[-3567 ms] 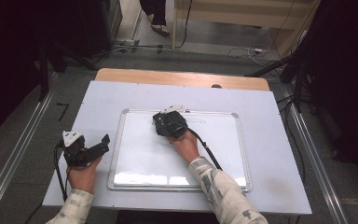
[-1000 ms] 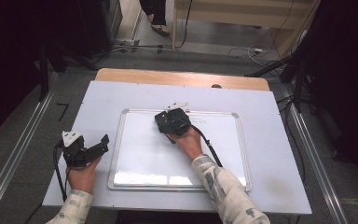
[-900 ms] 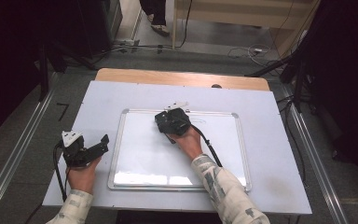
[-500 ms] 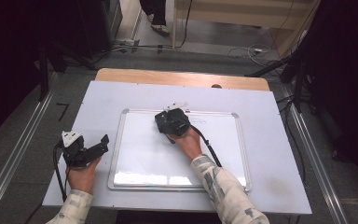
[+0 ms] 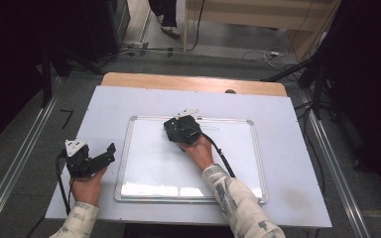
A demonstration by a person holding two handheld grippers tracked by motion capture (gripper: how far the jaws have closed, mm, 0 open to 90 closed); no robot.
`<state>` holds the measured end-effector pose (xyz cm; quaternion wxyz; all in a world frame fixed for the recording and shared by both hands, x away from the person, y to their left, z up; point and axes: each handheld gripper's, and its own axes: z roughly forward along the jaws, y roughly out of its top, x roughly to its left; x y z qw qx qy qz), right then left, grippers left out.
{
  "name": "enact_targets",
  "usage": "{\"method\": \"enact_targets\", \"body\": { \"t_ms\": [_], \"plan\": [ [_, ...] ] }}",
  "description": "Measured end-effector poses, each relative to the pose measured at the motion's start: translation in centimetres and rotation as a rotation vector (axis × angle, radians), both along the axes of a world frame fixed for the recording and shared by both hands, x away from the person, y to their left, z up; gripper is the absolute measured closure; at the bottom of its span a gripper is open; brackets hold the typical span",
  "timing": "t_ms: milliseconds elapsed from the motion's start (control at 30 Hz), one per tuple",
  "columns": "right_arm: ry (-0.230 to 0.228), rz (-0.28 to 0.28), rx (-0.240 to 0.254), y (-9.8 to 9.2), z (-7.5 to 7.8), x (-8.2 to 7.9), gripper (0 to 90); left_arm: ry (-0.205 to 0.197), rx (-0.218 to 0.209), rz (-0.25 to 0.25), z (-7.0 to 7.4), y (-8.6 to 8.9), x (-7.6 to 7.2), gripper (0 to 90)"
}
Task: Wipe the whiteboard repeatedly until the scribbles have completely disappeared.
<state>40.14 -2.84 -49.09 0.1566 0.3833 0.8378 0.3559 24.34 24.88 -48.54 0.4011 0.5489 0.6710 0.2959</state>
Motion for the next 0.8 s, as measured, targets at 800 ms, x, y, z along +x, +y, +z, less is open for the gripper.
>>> {"method": "enact_targets", "body": {
  "t_ms": [800],
  "plan": [
    [-0.003, 0.001, -0.042, 0.0, 0.1, -0.2, 39.7, 0.002, 0.004, 0.002, 0.0, 0.1, -0.1, 9.7]
  ]
}}
